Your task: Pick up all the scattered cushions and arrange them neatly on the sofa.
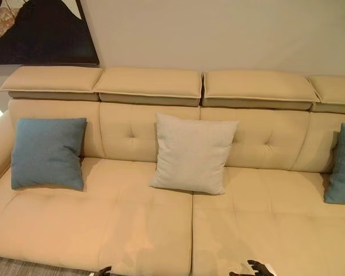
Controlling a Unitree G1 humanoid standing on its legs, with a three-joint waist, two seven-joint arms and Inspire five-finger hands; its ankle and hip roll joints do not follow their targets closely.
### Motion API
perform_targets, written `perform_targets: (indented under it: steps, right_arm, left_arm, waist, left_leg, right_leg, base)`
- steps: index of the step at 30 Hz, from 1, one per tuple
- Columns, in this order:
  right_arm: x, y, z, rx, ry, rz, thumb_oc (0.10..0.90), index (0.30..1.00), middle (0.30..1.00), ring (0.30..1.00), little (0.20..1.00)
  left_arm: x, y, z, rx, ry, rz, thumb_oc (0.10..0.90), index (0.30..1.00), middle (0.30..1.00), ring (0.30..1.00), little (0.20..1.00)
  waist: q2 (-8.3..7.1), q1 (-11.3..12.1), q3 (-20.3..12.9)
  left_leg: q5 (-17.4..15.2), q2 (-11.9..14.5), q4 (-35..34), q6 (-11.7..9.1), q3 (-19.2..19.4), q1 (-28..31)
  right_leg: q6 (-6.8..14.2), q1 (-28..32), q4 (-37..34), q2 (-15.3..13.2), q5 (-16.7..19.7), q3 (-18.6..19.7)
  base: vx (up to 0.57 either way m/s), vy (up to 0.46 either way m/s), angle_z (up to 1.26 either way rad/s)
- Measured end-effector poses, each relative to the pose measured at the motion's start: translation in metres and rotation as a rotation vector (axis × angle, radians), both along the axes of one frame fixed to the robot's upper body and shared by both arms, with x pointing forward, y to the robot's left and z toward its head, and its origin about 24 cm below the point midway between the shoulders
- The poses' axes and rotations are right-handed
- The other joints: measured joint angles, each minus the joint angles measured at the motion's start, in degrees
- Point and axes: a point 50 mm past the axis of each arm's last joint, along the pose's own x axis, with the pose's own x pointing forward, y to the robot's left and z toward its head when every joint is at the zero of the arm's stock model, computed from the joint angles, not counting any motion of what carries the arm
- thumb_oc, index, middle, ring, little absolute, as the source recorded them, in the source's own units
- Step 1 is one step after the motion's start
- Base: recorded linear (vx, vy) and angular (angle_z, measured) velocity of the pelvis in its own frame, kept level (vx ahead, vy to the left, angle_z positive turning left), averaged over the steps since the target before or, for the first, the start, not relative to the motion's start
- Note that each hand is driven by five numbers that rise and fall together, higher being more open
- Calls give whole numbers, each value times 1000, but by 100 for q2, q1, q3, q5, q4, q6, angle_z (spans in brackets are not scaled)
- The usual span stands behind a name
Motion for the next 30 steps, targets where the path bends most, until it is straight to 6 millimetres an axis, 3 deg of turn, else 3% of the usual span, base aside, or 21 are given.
perform_targets:
  steps: [5, 8, 9, 10, 11, 12, 13, 14, 15, 16, 17, 18, 19, 21, 23, 25, 27, 30]
  right_arm:
    - [7, 1, 2, 1, -19, 6, 800, 900, 900, 900, 900]
    - [0, 0, -1, 3, 0, -7, 800, 900, 900, 900, 900]
    - [0, 1, -3, 5, 13, -19, 800, 900, 900, 900, 900]
    - [2, 8, -9, 20, 62, -16, 800, 900, 900, 900, 900]
    - [4, 9, -10, 30, 70, -56, 800, 900, 900, 900, 900]
    - [4, 3, -9, 36, 44, -144, 800, 900, 900, 900, 900]
    - [0, -8, -7, -4, 49, -197, 800, 900, 900, 900, 900]
    - [-1, -12, -7, -24, 75, -180, 800, 900, 900, 900, 900]
    - [2, -12, -7, -37, 100, -144, 800, 900, 900, 900, 900]
    - [5, -8, -8, -32, 105, -121, 800, 900, 900, 900, 900]
    - [16, 2, -8, -14, 99, -85, 800, 900, 900, 900, 900]
    - [26, 6, -7, -6, 72, -77, 800, 900, 900, 900, 900]
    - [31, 6, -5, -3, 59, -75, 800, 900, 900, 900, 900]
    - [32, 7, -5, 1, 58, -73, 800, 900, 900, 900, 900]
    - [34, 9, -5, 10, 55, -69, 800, 900, 900, 900, 900]
    - [17, 15, -12, 33, 101, -77, 800, 900, 900, 900, 900]
    - [8, 17, -15, 39, 124, -82, 800, 900, 900, 900, 900]
    - [-9, 14, -18, 30, 176, -100, 800, 900, 900, 900, 900]
  left_arm:
    - [8, -1, 2, -1, -20, -6, 800, 900, 900, 900, 900]
    - [4, -1, 0, -1, -5, -3, 800, 900, 900, 900, 900]
    - [8, -1, 0, 1, -2, -5, 800, 900, 900, 900, 900]
    - [33, 1, 3, 13, -5, -14, 800, 900, 900, 900, 900]
    - [38, -5, 2, -3, -7, -14, 800, 900, 900, 900, 900]
    - [30, -15, -3, -30, 8, -4, 800, 900, 900, 900, 900]
    - [16, -32, -10, -75, 53, -42, 800, 900, 900, 900, 900]
    - [19, -36, -10, -80, 54, -85, 800, 900, 900, 900, 900]
    - [27, -36, -8, -74, 31, -110, 800, 900, 900, 900, 900]
    - [37, -33, -4, -58, 3, -120, 800, 900, 900, 900, 900]
    - [52, -23, 3, -18, -34, -142, 800, 900, 900, 900, 900]
    - [54, -17, 5, 1, -39, -141, 800, 900, 900, 900, 900]
    - [56, -15, 6, 6, -46, -142, 800, 900, 900, 900, 900]
    - [56, -15, 6, 8, -46, -141, 800, 900, 900, 900, 900]
    - [44, -12, 3, 10, -18, -126, 800, 900, 900, 900, 900]
    - [25, -6, -1, 20, 42, -102, 800, 900, 900, 900, 900]
    - [9, -6, -5, 14, 78, -84, 800, 900, 900, 900, 900]
    - [-9, -9, -9, -1, 122, -79, 800, 900, 900, 900, 900]
  waist:
    - [-11, 1, 14]
    - [17, 2, 57]
    - [-17, -18, 97]
    - [-560, -243, 74]
    - [-692, -258, 208]
    - [-571, -287, 223]
    - [-274, -346, 140]
    - [-156, -349, 153]
    - [-51, -356, 210]
    - [-134, -341, 294]
    - [-311, -299, 479]
    - [-335, -287, 516]
    - [-310, -253, 549]
    - [-197, -125, 611]
    - [-211, -39, 560]
    - [-284, 49, 374]
    - [-190, 24, 267]
    - [-156, 22, 58]
  left_leg:
    - [29, -11, 19, 19, 5, 50]
    - [296, -21, 79, 102, -19, 88]
    - [355, -19, 287, 58, -100, -91]
    - [444, -510, 1138, -718, -497, -769]
    - [-273, -639, 2212, -47, -312, -876]
    - [-693, -610, 2309, 33, -334, -536]
    - [-760, -679, 1180, 242, -504, 160]
    - [-412, -708, 772, 287, -505, 342]
    - [-277, -664, 515, 382, -452, 485]
    - [-269, -683, 448, 372, -516, 465]
    - [-270, -741, 518, 373, -476, 375]
    - [-453, -725, 483, 649, -448, 355]
    - [-421, -684, 409, 823, -337, 357]
    - [-465, -651, 390, 850, -294, 337]
    - [-351, -614, 359, 929, -173, 271]
    - [-301, -685, 157, 721, -173, 373]
    - [-194, -582, 23, 572, -216, 399]
    - [-122, -403, 23, 464, -208, 421]
  right_leg:
    - [15, 43, 0, -4, 10, 3]
    - [-10, 118, 13, 49, -15, -21]
    - [-118, 31, 128, 27, 11, -72]
    - [-516, -360, 213, -589, 144, -385]
    - [-462, -349, 278, -679, 162, -305]
    - [-446, -412, 529, -665, 166, -215]
    - [-323, -500, 770, -639, 154, -157]
    - [-224, -553, 885, -570, 82, -126]
    - [-111, -696, 1153, -517, -84, -88]
    - [-36, -888, 1388, -559, -189, -76]
    - [9, -1033, 1519, -584, -130, 109]
    - [130, -1074, 1479, -595, -178, 172]
    - [203, -1125, 1569, -604, -300, 152]
    - [428, -1266, 2151, -691, -505, 109]
    - [461, -1088, 2246, -829, -643, 130]
    - [611, -524, 1532, -983, -763, 104]
    - [574, -177, 811, -817, -520, 96]
    - [338, 25, 406, -602, -326, 82]
  base:
    - [-15, -6, -2]
    - [-431, -31, 4]
    - [-560, 426, 83]
    - [-522, 568, 76]
    - [-513, 558, 51]
    - [-384, 219, -17]
    - [-276, 101, -16]
    - [-311, 83, -1]
    - [-339, 70, 2]
    - [-305, 65, -18]
    - [-307, 57, -31]
    - [-185, 35, -37]
    - [-111, 17, -28]
    - [-23, -67, -26]
    - [40, -86, -17]
    - [84, -81, -17]
    - [39, -66, 1]
    - [6, -52, -2]
